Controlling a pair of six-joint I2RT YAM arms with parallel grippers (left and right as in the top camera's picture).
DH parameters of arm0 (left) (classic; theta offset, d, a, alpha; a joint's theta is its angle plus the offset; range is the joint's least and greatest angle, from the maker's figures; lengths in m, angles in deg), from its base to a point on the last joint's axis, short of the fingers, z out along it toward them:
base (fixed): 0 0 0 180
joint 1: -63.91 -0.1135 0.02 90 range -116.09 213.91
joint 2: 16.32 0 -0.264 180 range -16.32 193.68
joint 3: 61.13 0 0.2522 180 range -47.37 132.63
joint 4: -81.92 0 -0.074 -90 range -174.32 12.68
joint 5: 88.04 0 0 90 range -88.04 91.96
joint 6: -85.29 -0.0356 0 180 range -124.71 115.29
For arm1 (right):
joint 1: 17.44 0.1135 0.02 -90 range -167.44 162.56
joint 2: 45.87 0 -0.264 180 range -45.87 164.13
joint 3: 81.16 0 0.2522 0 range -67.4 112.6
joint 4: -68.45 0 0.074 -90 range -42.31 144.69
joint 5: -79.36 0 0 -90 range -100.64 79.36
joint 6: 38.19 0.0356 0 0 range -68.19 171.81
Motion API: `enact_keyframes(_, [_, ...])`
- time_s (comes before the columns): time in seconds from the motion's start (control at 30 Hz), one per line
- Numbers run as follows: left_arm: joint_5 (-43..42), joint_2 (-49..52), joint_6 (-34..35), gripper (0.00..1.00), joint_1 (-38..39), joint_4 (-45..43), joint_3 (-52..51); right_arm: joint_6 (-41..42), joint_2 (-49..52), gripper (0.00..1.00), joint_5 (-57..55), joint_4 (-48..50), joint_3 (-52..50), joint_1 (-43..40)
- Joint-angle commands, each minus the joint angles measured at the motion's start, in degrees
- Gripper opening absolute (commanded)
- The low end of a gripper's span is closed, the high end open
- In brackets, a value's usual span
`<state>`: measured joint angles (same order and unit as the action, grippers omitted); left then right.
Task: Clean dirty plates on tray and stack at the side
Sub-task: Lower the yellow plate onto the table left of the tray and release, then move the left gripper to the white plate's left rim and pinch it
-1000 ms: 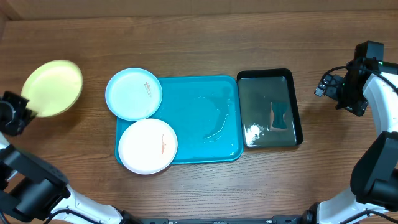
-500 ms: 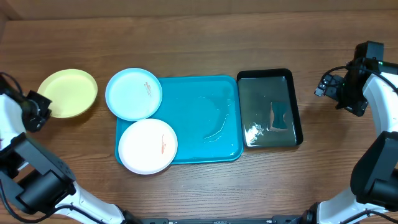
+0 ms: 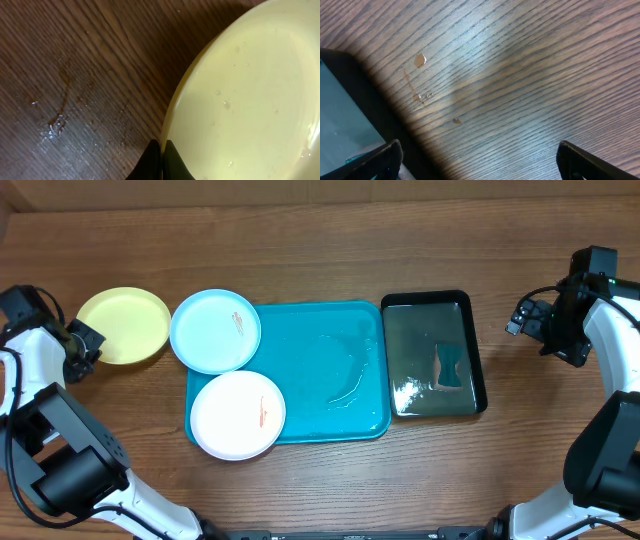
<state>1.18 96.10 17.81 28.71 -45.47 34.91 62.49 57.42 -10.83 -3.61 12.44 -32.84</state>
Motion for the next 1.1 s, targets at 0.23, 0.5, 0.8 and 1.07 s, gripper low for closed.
enact_keyframes(0.23, [-10.27, -0.02, -3.98, 0.91, 0.79, -0.11, -1.62, 0.24, -0.33, 1.00, 0.28, 0.13, 1.20, -0.26])
enact_keyframes(0.5, [-33.16, -0.70, -4.35, 0.79, 0.81, 5.81, -1.62, 0.22, -0.33, 1.00, 0.28, 0.13, 1.20, -0.26])
enact_keyframes(0.8, [-37.44, -14.29, -11.65, 0.80, 3.37, 19.85, -1.62, 0.24, -0.33, 1.00, 0.28, 0.15, 1.20, -0.26])
enact_keyframes(1.07, [-27.91, -28.81, -19.37, 0.84, 15.34, 37.94, -1.68, 0.24, -0.33, 1.00, 0.28, 0.15, 1.20, -0.26])
